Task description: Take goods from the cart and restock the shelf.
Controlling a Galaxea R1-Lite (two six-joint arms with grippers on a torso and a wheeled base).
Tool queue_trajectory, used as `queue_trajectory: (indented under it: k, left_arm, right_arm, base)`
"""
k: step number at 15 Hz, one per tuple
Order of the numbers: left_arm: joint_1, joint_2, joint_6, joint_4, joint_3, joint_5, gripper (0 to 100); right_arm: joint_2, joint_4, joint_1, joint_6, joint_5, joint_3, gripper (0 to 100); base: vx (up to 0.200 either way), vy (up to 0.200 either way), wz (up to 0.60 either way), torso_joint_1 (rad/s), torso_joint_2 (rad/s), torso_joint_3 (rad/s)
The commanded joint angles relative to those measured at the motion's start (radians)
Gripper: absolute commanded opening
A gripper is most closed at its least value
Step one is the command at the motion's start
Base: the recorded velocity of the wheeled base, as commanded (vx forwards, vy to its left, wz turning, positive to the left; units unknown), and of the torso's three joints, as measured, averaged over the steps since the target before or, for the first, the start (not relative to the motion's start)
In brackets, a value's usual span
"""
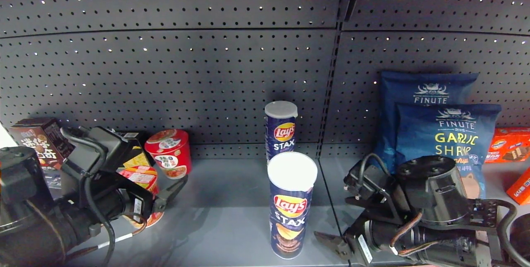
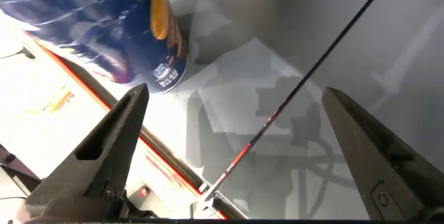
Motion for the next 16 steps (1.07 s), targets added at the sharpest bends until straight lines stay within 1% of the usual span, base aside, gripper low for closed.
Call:
queue_trajectory:
  k: [1,4,7,16]
  left_arm:
    - [0.002,-0.002,0.000,0.000,0.005,0.000,100]
    - [0.002,-0.002,0.000,0.000,0.006,0.000,100]
    - [0.000,0.000,0.000,0.000,0.011,0.000,100]
    - [0.000,0.001,0.000,0.002,0.012,0.000,100]
  right_arm:
    - [-0.003,0.000,0.000,0.001,0.000,0.001,100]
    - [0.008,0.000,-0.002,0.001,0.000,-0.012,100]
    - [0.047,-0.046,-0.002,-0.001,0.005,-0.017,100]
    - [0.074,-0.051,-0.008,-0.002,0.014,-0.029,100]
  base:
    - [0.000,0.000,0.00,0.000,0.00,0.000]
    - [0.000,0.000,0.00,0.000,0.00,0.000]
    - [0.000,0.000,0.00,0.000,0.00,0.000]
    - [0.000,0.000,0.00,0.000,0.00,0.000]
